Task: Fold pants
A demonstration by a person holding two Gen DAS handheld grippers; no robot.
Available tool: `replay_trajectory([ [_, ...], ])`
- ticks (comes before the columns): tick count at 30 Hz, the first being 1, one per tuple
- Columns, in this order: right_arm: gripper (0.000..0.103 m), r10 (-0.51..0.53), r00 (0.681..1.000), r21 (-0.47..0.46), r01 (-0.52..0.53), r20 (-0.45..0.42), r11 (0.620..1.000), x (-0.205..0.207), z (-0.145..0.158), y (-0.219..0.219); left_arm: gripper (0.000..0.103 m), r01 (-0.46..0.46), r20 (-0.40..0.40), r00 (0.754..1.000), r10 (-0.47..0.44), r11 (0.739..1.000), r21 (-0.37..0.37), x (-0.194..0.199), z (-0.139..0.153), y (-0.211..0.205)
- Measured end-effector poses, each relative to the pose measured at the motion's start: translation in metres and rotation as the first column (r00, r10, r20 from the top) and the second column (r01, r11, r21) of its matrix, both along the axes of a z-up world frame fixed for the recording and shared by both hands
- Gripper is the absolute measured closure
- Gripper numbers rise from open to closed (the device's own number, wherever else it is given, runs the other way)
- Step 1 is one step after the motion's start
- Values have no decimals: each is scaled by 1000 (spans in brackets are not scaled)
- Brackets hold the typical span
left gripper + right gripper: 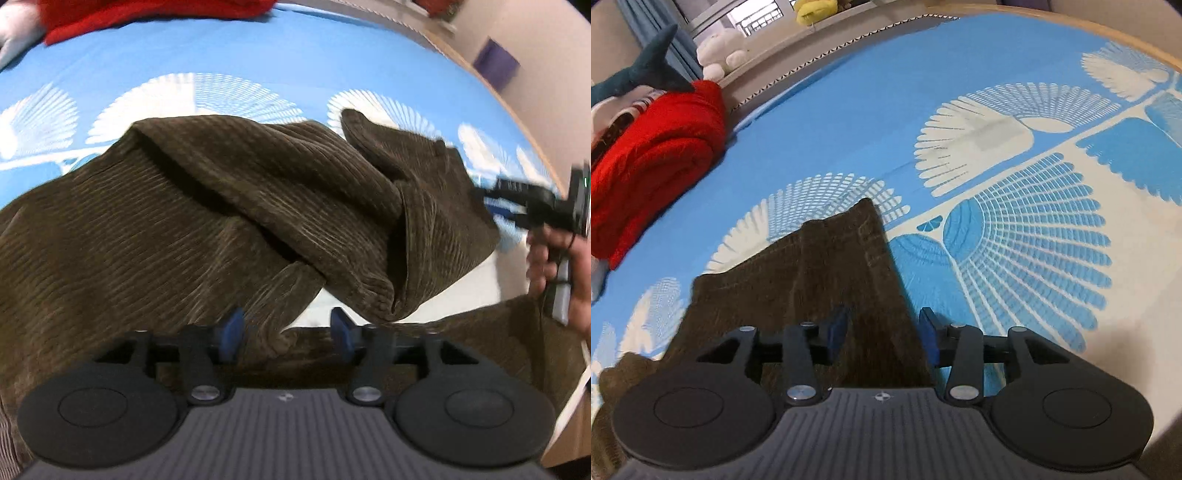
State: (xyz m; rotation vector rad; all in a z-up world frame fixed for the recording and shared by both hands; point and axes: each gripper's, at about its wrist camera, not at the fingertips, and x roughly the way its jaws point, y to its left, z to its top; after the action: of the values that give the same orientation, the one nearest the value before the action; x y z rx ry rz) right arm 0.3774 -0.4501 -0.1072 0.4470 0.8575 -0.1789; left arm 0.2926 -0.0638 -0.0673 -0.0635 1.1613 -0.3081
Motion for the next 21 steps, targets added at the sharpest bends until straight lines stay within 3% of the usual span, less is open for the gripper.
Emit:
replay_trajectory([
  [6, 57, 67, 997, -23, -66, 37, 998, 16, -3, 8, 44, 16, 4, 1000, -16, 999, 38, 5, -13, -10],
  [7, 63, 83, 996, -36, -82, 38, 996, 17, -4, 11, 44, 12, 5, 1000, -12, 999, 39, 6, -16, -11],
  [8, 87, 101, 994, -34, -99, 38, 994, 17, -5, 15, 45, 7, 2, 1000, -7, 999, 45, 7, -20, -12],
  [9, 95, 113, 993, -7, -113, 41, 994, 15, -5, 16, 49, 2, -1, 1000, -2, 999, 54, 8, -24, -13],
  [10, 95, 107, 993, 8, -108, 52, 994, 14, -3, 16, 53, 0, 2, 1000, 0, 998, 66, 10, -27, -14],
  [12, 95, 93, 992, 42, -97, 88, 994, 10, 6, 15, 71, 8, 21, 1000, -10, 994, 110, 11, -31, -17],
  [14, 95, 71, 986, 128, -91, 149, 988, 6, 19, 8, 82, 20, 33, 999, -25, 989, 144, 11, -31, -19],
  [16, 96, 33, 973, 209, -82, 228, 974, 0, 38, 0, 88, 17, 38, 999, -22, 992, 126, 11, -27, -14],
  [18, 96, -72, 934, 306, -42, 350, 951, -16, 60, -14, 92, -11, 49, 999, 5, 993, 117, 13, -22, -1],
  [19, 96, -184, 895, 333, 43, 405, 942, -30, 70, -23, 92, -24, 51, 999, 18, 993, 120, 13, -20, 4],
  [20, 96, -340, 831, 375, 174, 440, 911, -48, 78, -35, 92, -31, 49, 998, 26, 993, 117, 14, -19, 11],
  [21, 96, -493, 754, 413, 321, 433, 853, -65, 82, -48, 92, -26, 38, 999, 22, 994, 102, 14, -19, 16],
])
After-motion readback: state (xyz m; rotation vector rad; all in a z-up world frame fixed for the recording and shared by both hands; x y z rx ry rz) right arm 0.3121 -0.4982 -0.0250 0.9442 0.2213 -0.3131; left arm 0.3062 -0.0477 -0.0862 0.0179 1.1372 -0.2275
